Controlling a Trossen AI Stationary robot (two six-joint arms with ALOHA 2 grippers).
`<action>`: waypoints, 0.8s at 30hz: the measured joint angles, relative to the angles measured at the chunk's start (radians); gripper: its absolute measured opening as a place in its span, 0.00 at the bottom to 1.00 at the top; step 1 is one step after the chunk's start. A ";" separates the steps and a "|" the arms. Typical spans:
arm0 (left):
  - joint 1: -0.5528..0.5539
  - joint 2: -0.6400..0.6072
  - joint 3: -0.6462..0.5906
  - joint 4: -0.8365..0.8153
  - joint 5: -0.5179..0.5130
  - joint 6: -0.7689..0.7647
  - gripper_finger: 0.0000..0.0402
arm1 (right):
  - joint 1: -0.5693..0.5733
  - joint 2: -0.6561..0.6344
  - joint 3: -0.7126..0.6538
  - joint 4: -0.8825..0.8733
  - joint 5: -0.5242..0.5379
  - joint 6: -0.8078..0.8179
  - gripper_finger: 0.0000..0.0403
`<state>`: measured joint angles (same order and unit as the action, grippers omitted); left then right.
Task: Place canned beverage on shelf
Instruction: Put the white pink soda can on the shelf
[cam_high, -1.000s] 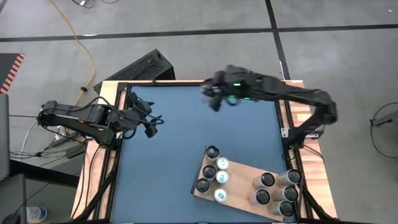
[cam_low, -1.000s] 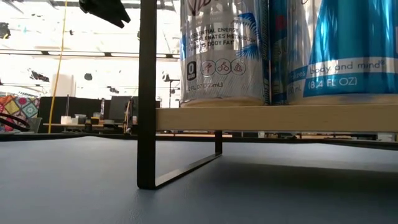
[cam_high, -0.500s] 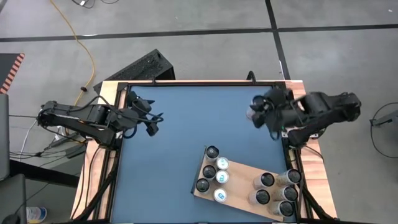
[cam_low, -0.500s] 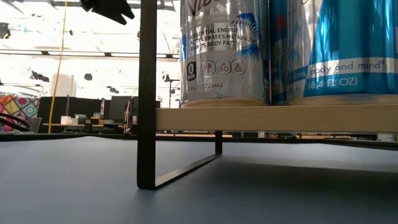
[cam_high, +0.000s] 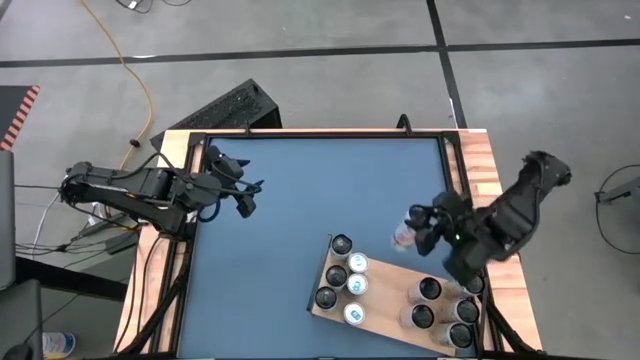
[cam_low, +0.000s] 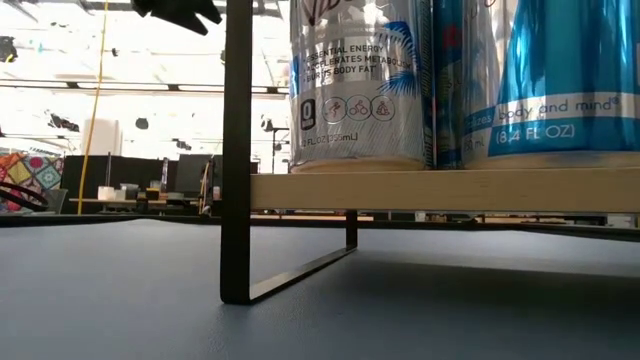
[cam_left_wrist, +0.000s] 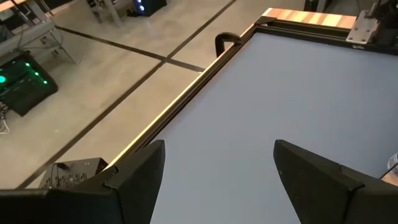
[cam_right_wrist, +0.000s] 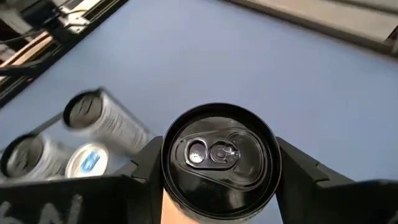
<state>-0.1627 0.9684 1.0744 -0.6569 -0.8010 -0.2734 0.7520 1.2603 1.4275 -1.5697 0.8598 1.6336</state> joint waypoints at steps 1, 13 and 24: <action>0.000 0.000 0.000 0.002 0.000 0.000 0.71 | 0.030 0.000 -0.014 -0.001 -0.001 0.042 0.51; 0.067 0.000 0.000 0.053 -0.023 0.000 0.71 | 0.226 0.004 -0.157 -0.003 -0.133 0.328 0.51; 0.109 0.000 0.000 0.073 -0.020 -0.030 0.71 | 0.279 0.004 -0.280 -0.001 -0.163 0.378 0.51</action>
<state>-0.0542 0.9688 1.0744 -0.5836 -0.8210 -0.3034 1.0309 1.2644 1.1471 -1.5711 0.6964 2.0117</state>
